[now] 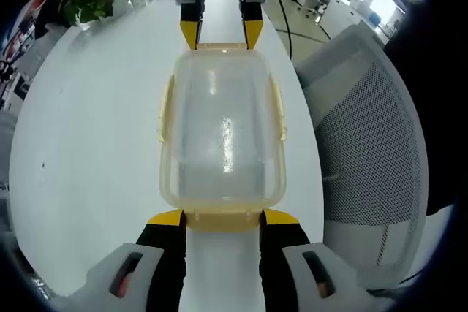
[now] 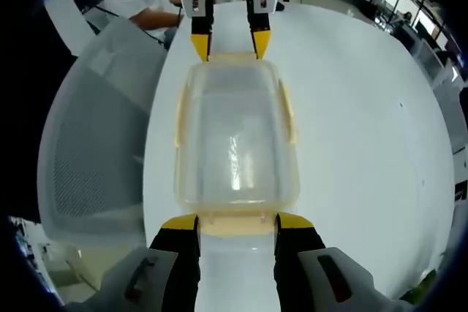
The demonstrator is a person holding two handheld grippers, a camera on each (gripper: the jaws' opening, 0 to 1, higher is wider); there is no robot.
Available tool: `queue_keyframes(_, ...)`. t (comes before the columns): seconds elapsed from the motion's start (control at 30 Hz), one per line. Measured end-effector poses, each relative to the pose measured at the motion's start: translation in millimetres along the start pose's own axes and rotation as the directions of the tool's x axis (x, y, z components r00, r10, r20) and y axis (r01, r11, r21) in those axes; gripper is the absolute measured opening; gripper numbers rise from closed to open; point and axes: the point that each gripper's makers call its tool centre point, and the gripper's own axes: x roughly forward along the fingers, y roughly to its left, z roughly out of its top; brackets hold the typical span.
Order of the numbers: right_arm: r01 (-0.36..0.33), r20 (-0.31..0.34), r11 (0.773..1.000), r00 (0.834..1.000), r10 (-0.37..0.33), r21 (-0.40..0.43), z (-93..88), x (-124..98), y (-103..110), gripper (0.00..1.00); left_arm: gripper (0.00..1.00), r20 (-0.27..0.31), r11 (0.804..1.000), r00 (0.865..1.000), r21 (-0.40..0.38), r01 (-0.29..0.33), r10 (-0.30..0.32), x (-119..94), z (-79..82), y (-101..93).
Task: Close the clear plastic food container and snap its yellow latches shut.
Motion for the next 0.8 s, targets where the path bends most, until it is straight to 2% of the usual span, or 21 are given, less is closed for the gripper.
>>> queue_keyframes(0.8, -0.001, -0.011, 1.000, 1.000, 0.001, 0.006, -15.3, -6, -1, 0.37, 0.37, 0.016, 1.000, 1.000, 0.001, 0.010, -0.010, 5, 14.8, -0.5)
